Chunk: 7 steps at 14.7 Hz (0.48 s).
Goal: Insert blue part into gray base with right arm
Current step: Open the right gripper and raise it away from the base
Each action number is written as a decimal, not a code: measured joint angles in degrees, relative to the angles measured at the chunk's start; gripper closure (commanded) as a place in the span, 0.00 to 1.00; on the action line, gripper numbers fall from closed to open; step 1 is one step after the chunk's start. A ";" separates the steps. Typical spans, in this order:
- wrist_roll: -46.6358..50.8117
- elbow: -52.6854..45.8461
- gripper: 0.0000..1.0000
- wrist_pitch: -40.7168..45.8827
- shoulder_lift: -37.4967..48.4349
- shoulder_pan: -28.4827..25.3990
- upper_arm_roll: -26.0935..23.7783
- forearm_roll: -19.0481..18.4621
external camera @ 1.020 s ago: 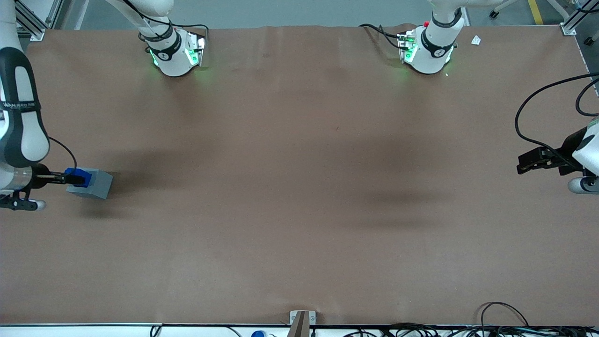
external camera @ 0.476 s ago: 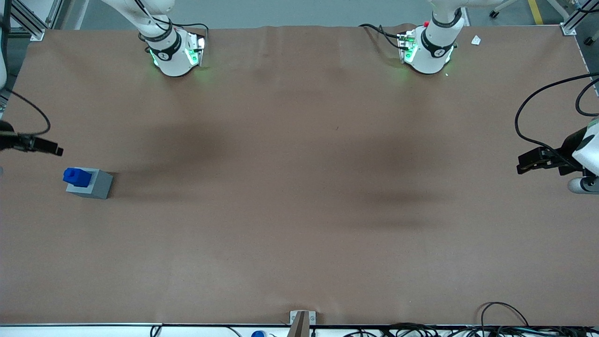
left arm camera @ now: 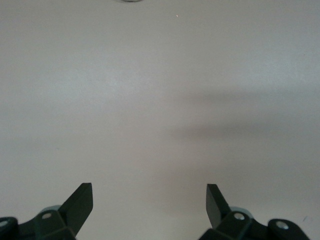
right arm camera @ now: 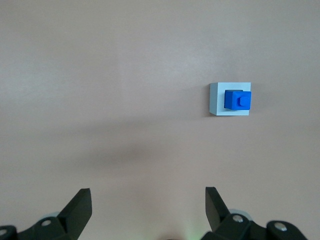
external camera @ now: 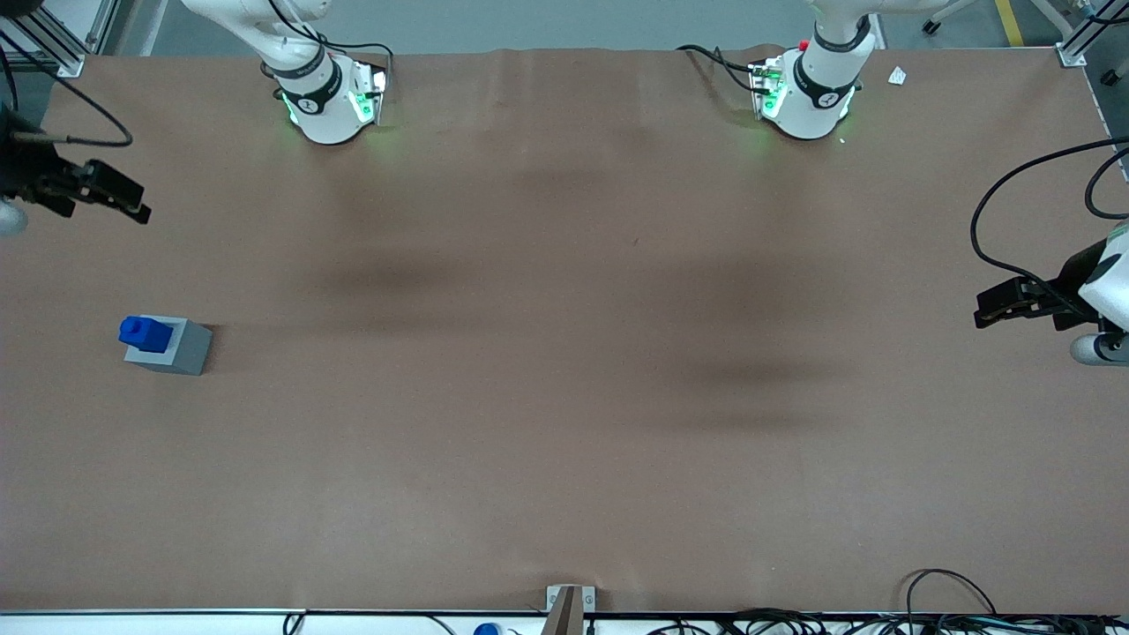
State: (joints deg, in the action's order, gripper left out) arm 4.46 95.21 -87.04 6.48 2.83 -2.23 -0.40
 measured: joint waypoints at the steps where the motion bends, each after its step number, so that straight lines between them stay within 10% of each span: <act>1: 0.00 -0.35 0.00 0.20 0.16 -0.11 0.01 0.00; 7: 0.00 -3.63 0.00 0.59 -0.68 -0.10 0.57 -0.06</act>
